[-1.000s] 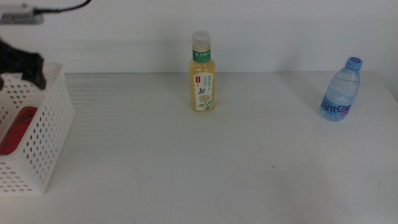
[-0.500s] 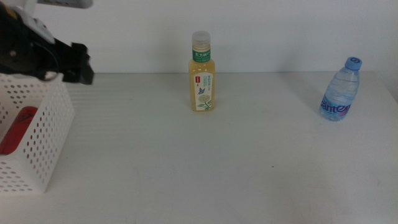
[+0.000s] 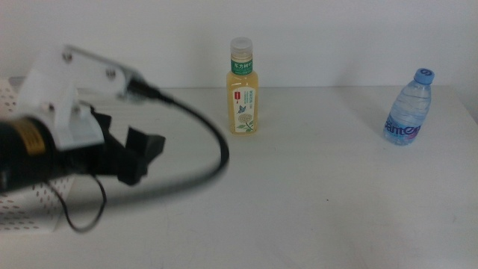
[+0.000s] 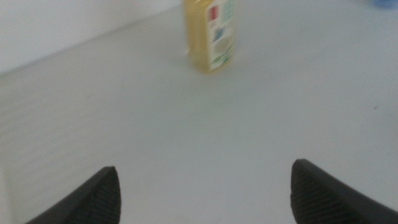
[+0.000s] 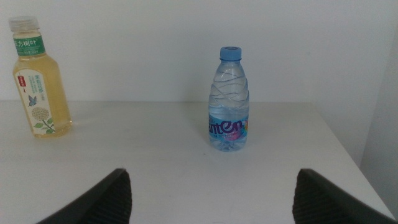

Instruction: Use arms to grab the bottles and put them into the dustbin to the left of the table.

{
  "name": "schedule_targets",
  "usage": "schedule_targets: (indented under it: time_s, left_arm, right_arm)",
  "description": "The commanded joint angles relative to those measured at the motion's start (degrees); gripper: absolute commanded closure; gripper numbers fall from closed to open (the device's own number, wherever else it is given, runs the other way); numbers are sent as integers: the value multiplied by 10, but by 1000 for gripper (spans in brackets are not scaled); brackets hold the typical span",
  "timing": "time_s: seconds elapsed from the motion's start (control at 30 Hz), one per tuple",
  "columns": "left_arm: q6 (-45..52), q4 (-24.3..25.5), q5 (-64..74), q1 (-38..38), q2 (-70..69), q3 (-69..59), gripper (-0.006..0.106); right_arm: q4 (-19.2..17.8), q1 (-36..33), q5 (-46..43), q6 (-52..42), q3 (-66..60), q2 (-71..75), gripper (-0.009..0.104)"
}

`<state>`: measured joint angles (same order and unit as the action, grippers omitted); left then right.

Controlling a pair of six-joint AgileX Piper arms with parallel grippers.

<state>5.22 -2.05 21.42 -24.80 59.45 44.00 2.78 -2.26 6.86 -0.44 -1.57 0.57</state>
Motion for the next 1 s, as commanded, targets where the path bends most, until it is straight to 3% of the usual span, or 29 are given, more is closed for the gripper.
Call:
schedule_targets:
  time_s: [0.0, 0.4, 0.97]
  left_arm:
    - [-10, -5, -131, -20, -30, -39, 10]
    - [-32, -7, -500, -48, -45, -254, 10]
    - [-70, 13, -628, -48, 70, -250, 10]
  right_arm:
    - [-5, 4, -42, -3, 4, 16, 27]
    - [-5, 4, -42, -3, 4, 16, 27]
    - [-5, 4, -42, -3, 4, 16, 27]
